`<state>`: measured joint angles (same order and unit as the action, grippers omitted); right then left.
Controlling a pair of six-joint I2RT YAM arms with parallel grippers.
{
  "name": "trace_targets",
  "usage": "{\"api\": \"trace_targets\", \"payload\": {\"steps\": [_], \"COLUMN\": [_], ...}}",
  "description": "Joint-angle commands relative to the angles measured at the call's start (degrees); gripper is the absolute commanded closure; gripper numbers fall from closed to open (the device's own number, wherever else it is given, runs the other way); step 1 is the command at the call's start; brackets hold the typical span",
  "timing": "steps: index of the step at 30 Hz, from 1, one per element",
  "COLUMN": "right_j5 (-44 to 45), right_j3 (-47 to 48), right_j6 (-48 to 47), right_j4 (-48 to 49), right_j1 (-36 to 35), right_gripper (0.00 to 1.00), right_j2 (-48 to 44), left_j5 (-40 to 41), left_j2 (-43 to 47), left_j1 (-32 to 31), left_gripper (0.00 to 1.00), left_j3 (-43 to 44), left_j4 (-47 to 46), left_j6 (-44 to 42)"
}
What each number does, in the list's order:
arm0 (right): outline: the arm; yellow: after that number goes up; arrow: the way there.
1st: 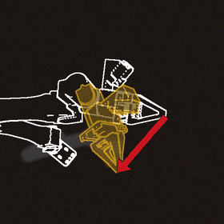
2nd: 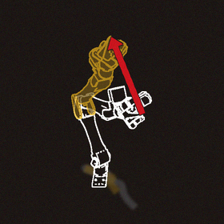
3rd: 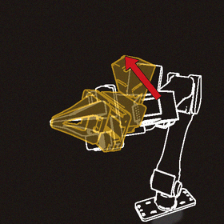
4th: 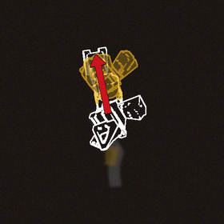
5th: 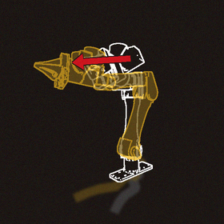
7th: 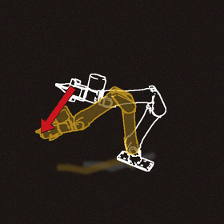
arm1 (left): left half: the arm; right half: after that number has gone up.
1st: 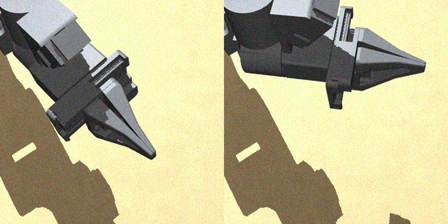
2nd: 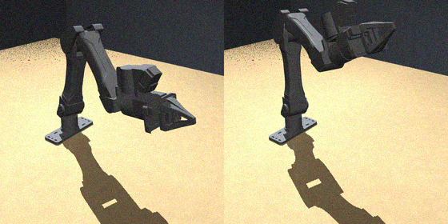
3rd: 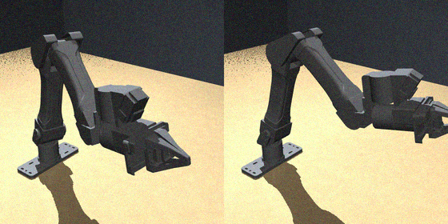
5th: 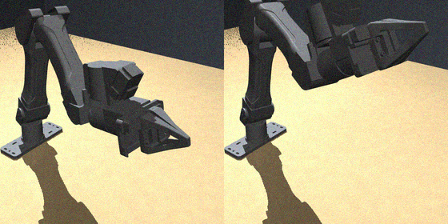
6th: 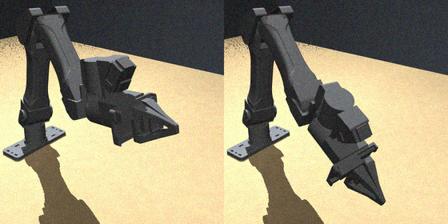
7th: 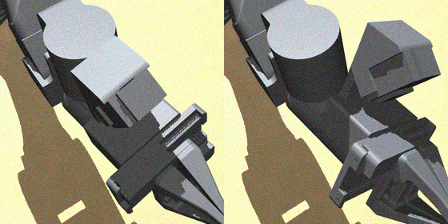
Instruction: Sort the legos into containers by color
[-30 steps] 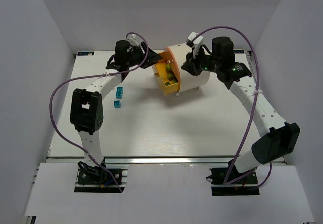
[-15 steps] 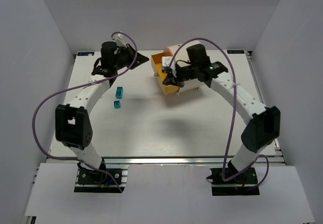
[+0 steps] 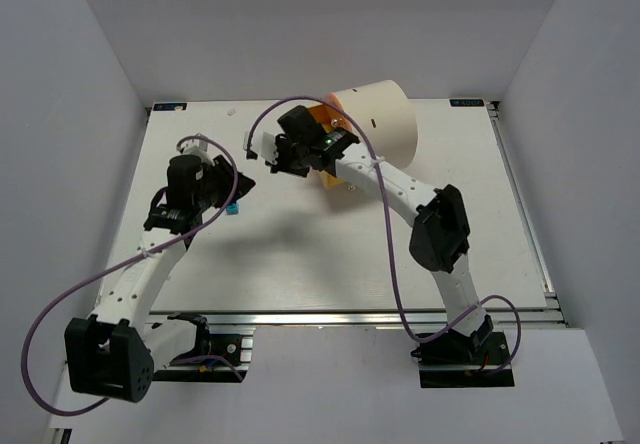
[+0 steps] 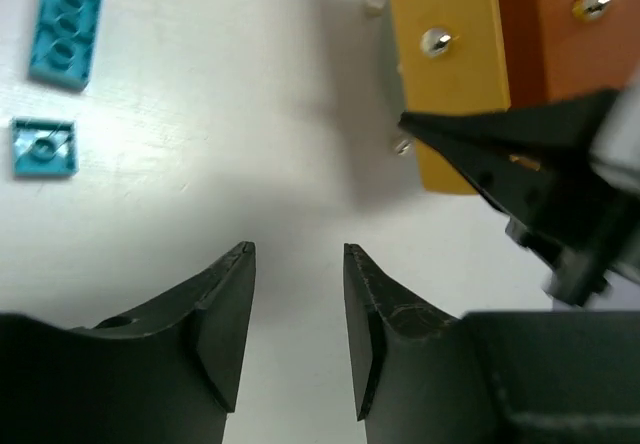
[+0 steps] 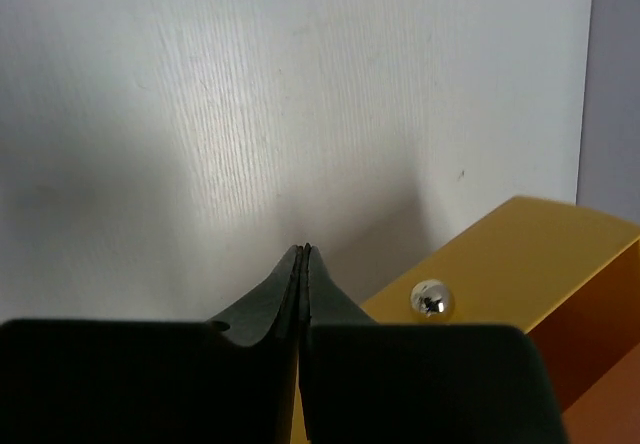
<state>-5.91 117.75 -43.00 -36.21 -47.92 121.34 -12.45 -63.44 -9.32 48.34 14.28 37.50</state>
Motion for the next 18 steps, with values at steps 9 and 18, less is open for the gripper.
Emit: {"api": "trace_targets", "payload": {"steps": [9,18], "right_j5": [30.2,36.8], "right_j3": [0.6,-0.5], "right_j6": [-4.9,-8.8], "right_j4": [-1.7,-0.1], "right_j1": [-1.5,-0.2], "right_gripper": [1.0,1.0], "right_j2": [4.6,5.8], "left_j5": [1.1,-4.2], "left_j2": [8.2,6.1], "left_j1": [0.3,0.3], "left_gripper": [0.39,0.33], "left_j3": [-8.1,-10.2], "left_j4": [-0.3,-8.6], "left_j6": [3.6,7.8]}}
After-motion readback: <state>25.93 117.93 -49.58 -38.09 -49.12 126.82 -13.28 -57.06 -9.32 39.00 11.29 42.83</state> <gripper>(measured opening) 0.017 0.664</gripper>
